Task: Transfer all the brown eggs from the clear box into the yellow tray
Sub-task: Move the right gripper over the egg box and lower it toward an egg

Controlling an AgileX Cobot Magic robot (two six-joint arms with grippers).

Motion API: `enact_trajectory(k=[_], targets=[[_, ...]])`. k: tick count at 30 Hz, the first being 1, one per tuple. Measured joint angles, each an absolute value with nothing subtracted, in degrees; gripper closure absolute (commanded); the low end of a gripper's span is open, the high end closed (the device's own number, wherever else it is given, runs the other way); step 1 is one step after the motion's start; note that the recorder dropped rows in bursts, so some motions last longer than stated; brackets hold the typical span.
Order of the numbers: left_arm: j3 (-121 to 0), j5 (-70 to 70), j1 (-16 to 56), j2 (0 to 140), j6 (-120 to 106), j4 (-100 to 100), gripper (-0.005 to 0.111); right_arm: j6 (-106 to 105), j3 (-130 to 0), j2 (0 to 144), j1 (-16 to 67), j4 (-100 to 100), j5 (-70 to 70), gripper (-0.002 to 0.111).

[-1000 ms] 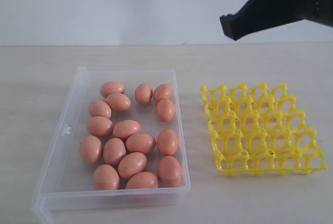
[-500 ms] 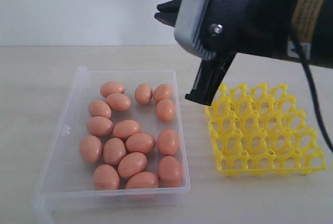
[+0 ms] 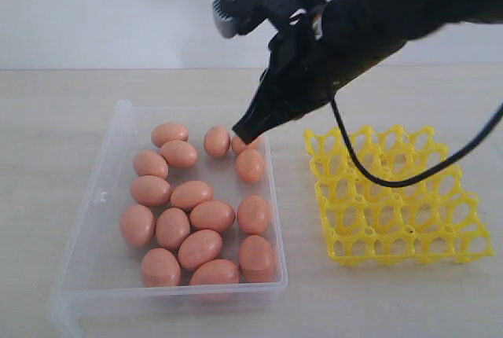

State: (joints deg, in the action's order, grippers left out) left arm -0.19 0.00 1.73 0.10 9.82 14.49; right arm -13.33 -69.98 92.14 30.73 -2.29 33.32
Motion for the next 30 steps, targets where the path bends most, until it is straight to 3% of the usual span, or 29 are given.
enact_trajectory(k=[3, 7, 14, 24, 30], targets=[[-0.2, 0.0, 1.7, 0.1, 9.8, 14.5, 0.103, -25.2, -76.9, 97.9, 30.6, 12.3, 48.1, 0.108], [-0.2, 0.0, 1.7, 0.1, 9.8, 14.5, 0.103, -31.1, -82.4, 102.0, 30.6, 16.9, 53.9, 0.106], [-0.2, 0.0, 2.8, 0.1, 9.8, 14.5, 0.103, -54.1, -83.7, 102.7, 30.6, 17.1, 54.1, 0.066], [-0.2, 0.0, 2.8, 0.1, 9.8, 14.5, 0.103, -64.5, -83.8, 102.8, 30.6, 19.4, 42.3, 0.065], [-0.2, 0.0, 2.8, 0.1, 9.8, 14.5, 0.103, -63.3, -83.9, 108.5, 30.6, 21.0, 42.0, 0.065]])
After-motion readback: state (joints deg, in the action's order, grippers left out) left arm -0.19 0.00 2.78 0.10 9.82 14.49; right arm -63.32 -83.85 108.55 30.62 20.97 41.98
